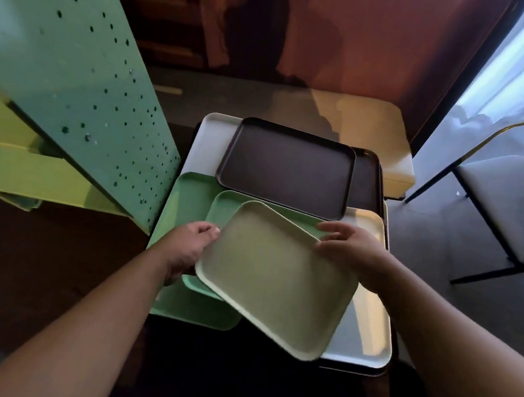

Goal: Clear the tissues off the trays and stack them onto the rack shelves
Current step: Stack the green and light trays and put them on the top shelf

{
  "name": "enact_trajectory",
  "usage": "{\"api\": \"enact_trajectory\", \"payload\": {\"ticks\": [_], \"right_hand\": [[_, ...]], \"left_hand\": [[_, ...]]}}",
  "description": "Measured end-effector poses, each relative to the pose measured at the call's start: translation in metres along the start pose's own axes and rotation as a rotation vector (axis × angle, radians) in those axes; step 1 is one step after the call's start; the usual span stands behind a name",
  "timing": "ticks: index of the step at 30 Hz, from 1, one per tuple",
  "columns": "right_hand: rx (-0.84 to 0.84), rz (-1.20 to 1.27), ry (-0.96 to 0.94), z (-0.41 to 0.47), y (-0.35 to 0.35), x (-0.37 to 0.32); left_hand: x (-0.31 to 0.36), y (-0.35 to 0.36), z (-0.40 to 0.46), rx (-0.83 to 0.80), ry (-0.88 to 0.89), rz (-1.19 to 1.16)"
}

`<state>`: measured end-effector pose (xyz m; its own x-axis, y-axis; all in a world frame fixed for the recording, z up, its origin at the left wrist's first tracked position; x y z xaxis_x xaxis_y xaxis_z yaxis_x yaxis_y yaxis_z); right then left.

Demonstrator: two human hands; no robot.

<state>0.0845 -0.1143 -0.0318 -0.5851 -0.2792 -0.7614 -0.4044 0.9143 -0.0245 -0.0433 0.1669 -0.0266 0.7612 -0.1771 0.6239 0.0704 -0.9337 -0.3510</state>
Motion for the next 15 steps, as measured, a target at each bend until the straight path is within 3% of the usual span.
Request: {"api": "enact_trajectory", "payload": {"ticks": [2, 6, 12, 15], "right_hand": [[0.143, 0.139, -0.058, 0.009, -0.005, 0.011], [0.213, 0.213, -0.106, 0.012, 0.003, 0.022], [0.22, 0.081, -0.166, 0.018, 0.019, 0.026], [0.302, -0.102, -0.205, 0.012, 0.024, 0.027]], "left_hand": [[0.0, 0.001, 0.002, 0.075, 0.021, 0.169], [-0.011, 0.012, 0.007, 0.212, 0.009, 0.291], [-0.024, 0.02, 0.016, 0.278, -0.071, 0.25], [-0.022, 0.015, 0.021, 0.276, -0.021, 0.411]]}}
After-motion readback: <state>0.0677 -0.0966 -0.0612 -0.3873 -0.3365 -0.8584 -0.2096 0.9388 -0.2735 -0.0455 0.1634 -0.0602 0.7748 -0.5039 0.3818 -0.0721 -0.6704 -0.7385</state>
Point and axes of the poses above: each hand's wrist, its own z-axis towards the middle knuckle, its own y-axis out of the palm, x = y × z, the point moved 3 cm from there along z, towards the middle knuckle, and after that the axes turned 13 degrees about z, right-handed, at the moved point
